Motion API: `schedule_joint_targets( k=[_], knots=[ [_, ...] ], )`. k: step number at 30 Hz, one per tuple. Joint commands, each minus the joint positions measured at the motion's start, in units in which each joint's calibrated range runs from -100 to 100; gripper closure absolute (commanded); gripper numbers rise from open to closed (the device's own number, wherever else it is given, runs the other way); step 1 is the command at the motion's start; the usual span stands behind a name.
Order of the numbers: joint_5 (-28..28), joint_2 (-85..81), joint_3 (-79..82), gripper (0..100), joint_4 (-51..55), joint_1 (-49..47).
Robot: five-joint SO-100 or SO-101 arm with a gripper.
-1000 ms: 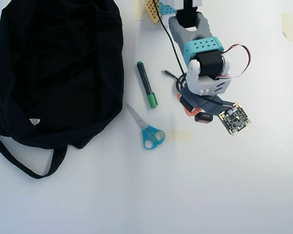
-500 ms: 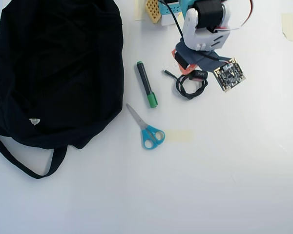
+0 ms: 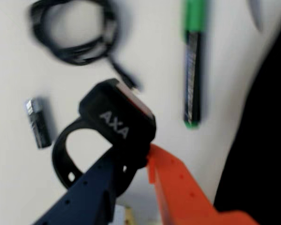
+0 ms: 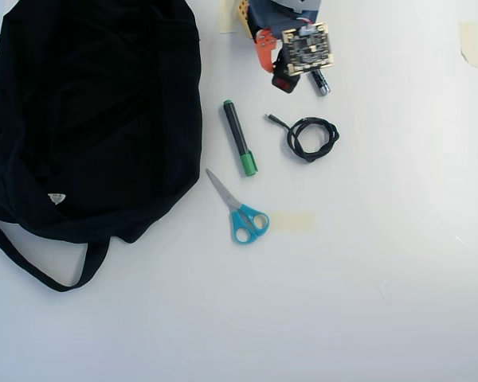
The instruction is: Put the bike light into the black bag
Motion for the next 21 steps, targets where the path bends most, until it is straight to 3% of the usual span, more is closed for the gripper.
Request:
schedule_joint_targets(
  k=[1,14,21],
  knots=[
    [-4.2,-1.6,0.8,98,0.9,7.1],
    [-5.5,-0.9,1.3,98,-16.5,26.9],
    [-13.3,3.4,3.4,98,-27.0,36.2]
  ],
)
